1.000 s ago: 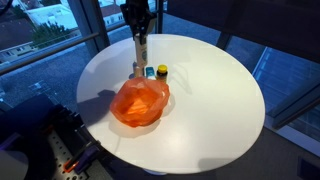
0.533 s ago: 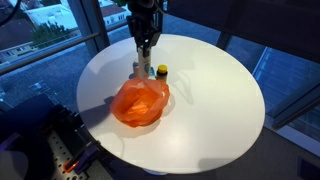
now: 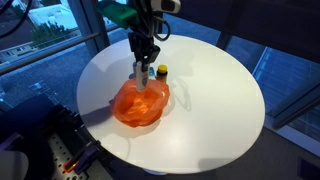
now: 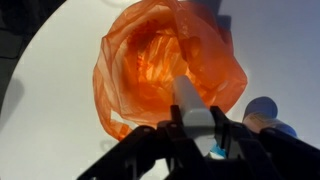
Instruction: Pick up the white bottle on the left and place it in the orange plastic bag
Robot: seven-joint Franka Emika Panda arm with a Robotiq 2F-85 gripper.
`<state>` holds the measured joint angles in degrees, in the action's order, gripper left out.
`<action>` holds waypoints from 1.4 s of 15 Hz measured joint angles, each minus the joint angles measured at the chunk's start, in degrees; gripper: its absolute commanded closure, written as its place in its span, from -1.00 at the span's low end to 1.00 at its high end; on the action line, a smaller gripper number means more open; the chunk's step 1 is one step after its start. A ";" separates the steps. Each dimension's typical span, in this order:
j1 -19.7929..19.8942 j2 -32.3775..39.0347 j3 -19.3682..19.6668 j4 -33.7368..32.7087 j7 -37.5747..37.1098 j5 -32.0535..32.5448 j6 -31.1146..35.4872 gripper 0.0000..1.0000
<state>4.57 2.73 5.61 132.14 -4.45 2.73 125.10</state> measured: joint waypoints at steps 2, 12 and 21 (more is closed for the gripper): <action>0.12 1.37 0.32 -0.01 0.00 -0.06 2.04 0.79; 0.27 7.63 1.05 0.02 0.16 -0.06 11.69 0.79; 0.27 8.31 1.04 1.78 0.94 -0.64 15.43 -0.50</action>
<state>4.84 11.03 6.65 133.92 -3.51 2.09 140.52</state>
